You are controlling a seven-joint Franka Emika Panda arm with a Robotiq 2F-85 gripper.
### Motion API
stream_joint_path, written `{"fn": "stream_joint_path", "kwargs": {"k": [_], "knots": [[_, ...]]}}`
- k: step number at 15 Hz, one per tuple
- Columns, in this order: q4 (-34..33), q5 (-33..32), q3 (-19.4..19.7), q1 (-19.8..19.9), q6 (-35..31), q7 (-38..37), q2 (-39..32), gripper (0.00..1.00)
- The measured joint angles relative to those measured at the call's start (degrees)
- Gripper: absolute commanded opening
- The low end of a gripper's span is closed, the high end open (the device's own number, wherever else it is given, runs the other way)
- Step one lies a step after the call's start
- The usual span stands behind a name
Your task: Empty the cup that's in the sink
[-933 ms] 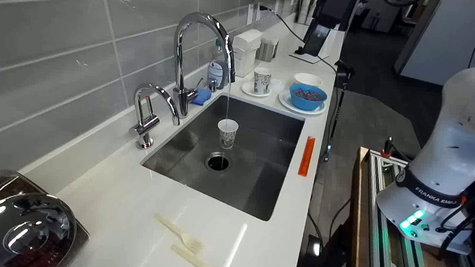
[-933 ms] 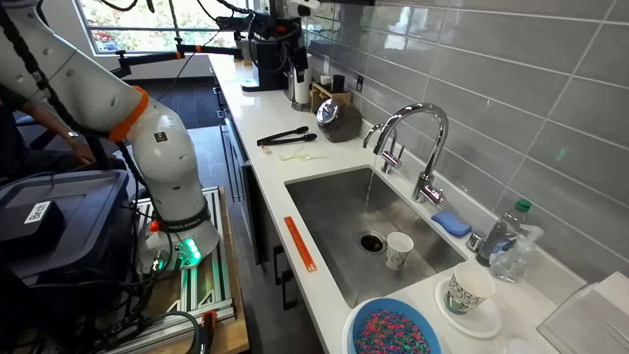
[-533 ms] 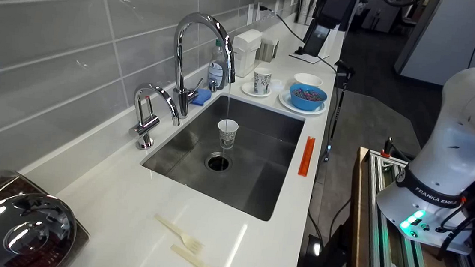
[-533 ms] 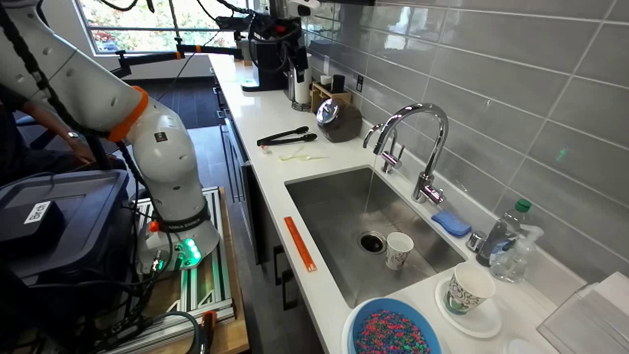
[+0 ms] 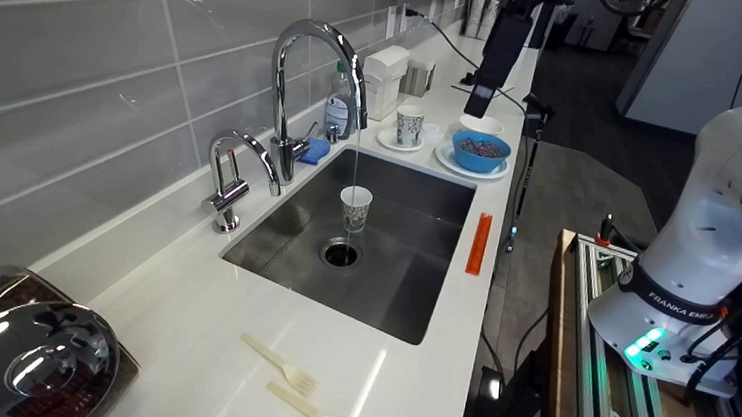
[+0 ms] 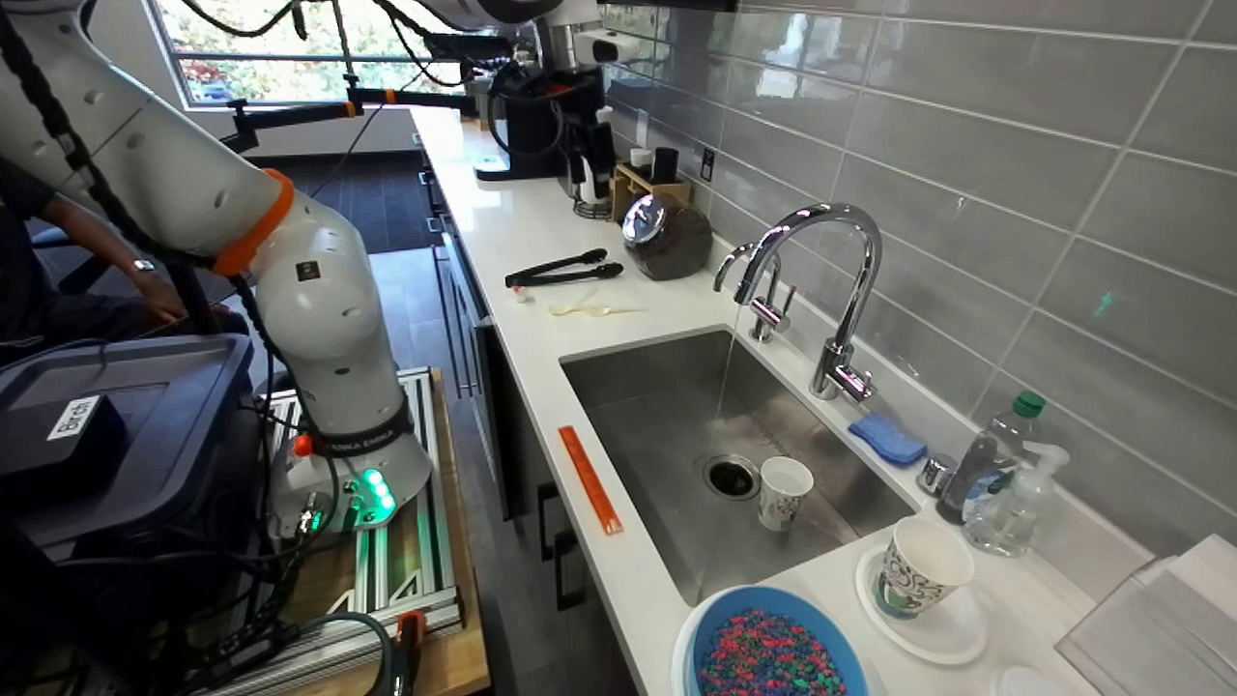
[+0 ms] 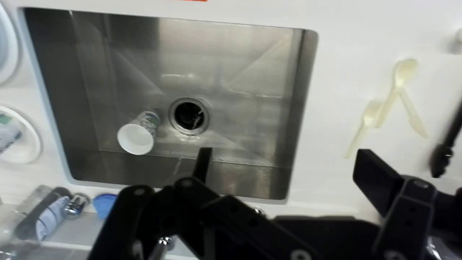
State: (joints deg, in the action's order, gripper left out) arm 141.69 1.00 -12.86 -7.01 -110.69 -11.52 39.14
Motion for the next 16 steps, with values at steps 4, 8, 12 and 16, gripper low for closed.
{"fn": "stream_joint_path", "kwargs": {"k": [4, 8, 12, 16], "knots": [[6.8, -8.9, 0.0, 5.6, -2.9, -4.8, 0.6, 1.00], [12.1, -11.3, 0.7, 9.6, -6.0, -9.8, 1.1, 1.00], [12.7, -11.3, 0.7, 10.0, -6.4, -10.7, 1.2, 1.00], [12.7, -11.3, 0.7, 10.0, -6.4, -10.9, 1.2, 1.00]]}}
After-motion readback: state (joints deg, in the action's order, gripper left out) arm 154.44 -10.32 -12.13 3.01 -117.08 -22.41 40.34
